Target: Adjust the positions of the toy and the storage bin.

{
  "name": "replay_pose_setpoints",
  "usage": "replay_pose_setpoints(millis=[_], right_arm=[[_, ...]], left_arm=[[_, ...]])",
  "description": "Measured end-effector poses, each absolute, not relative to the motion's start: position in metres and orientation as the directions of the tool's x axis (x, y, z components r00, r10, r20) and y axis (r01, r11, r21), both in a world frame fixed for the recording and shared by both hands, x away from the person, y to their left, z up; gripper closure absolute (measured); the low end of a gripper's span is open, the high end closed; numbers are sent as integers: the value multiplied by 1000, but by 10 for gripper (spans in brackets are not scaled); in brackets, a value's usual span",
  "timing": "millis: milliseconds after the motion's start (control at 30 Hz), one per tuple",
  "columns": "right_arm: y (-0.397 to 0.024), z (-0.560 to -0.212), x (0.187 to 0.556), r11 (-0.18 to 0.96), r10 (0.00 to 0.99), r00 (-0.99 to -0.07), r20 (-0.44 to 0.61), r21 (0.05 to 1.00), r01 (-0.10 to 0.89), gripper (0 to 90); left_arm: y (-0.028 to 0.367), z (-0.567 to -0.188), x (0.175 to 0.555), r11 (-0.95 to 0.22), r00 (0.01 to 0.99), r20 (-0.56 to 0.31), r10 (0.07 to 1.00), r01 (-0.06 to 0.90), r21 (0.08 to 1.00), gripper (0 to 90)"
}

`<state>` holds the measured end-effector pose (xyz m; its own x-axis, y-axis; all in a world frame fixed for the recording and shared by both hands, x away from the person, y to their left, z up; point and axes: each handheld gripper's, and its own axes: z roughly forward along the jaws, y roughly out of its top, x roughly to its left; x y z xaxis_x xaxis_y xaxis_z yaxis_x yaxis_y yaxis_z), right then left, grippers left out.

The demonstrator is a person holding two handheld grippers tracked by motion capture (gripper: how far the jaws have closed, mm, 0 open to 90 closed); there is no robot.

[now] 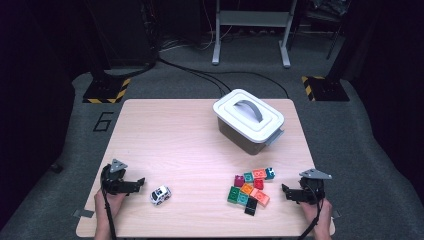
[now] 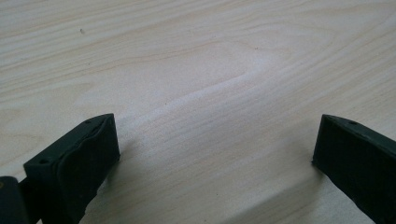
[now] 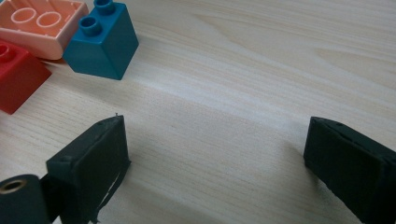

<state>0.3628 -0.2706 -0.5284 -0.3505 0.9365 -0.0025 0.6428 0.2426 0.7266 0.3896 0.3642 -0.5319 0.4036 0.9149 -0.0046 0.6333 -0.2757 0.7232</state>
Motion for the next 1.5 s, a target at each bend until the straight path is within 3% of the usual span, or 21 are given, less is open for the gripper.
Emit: replay_pose_setpoints(millis=[1100,1500], right_arm=[[-272,-524,367,226,941,-338,22,703,675,24],[-256,-468,384,267,914,-406,0,753,601,26]], left_arm=[[363,-532,388,-293,424,0,905,624,725,4],[363,-532,389,-292,423,1,906,624,725,5]])
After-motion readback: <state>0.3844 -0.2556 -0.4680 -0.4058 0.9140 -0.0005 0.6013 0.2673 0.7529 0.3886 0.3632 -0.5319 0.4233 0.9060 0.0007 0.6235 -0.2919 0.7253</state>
